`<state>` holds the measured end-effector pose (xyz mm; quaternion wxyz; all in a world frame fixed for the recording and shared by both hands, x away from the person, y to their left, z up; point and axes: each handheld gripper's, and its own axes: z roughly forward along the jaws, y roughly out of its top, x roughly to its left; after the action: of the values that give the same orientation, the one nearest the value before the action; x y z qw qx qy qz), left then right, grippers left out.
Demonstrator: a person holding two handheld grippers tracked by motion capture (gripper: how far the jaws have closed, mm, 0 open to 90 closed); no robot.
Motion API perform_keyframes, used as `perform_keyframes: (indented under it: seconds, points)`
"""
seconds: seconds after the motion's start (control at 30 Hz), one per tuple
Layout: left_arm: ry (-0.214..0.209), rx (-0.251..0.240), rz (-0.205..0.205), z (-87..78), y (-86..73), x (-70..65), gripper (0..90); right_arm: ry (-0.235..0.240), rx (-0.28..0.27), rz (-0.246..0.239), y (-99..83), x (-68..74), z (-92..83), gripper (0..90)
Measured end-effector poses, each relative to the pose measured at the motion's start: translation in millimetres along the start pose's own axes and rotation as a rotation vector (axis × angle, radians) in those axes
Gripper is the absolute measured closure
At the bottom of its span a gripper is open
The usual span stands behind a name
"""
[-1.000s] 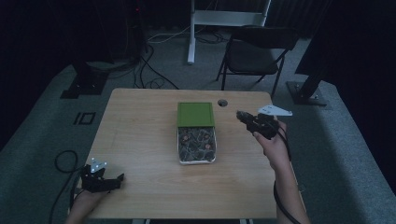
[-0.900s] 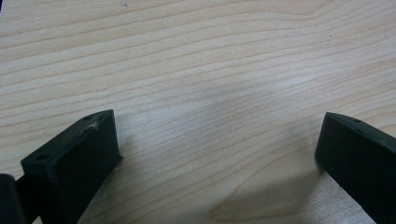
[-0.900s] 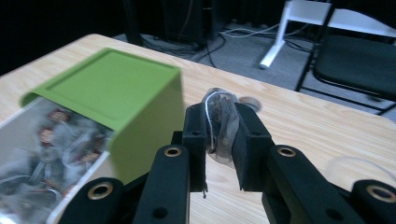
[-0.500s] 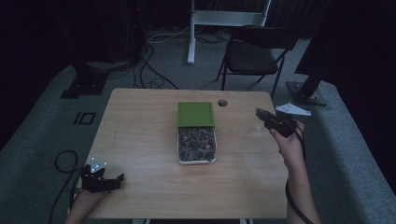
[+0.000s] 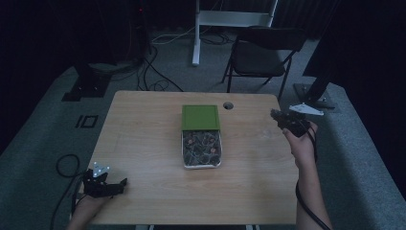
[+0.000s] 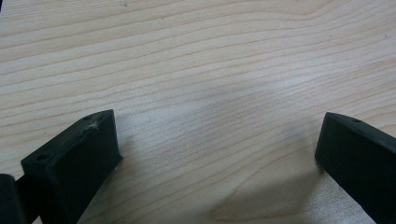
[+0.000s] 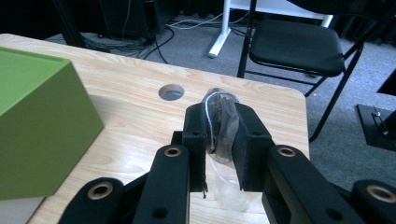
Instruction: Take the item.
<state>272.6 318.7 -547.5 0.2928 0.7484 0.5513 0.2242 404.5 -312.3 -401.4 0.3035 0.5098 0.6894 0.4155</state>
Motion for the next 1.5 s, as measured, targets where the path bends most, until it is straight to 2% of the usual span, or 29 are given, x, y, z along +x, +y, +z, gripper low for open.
perform_keyframes:
  seconds: [0.17, 0.67, 1.0, 1.5]
  points:
    - [0.000, 0.001, 0.000, 0.0, 0.0, 0.0, 0.2, -0.019, -0.004, 0.012, -0.7, -4.8, 4.1, 77.0]
    - [0.000, 0.000, 0.000, 0.0, 0.0, 0.0, 0.2, -0.049, 0.045, 0.044, -8.9, -15.0, 25.0, 77.0]
    - [0.000, 0.000, 0.000, 0.0, 0.0, 0.0, 0.2, -0.049, 0.082, 0.067, -19.2, -17.0, 39.2, 77.0]
    - [0.000, 0.000, 0.001, -0.1, 0.0, 0.0, 0.2, -0.059, 0.143, 0.077, -28.9, -16.0, 57.3, 76.1]
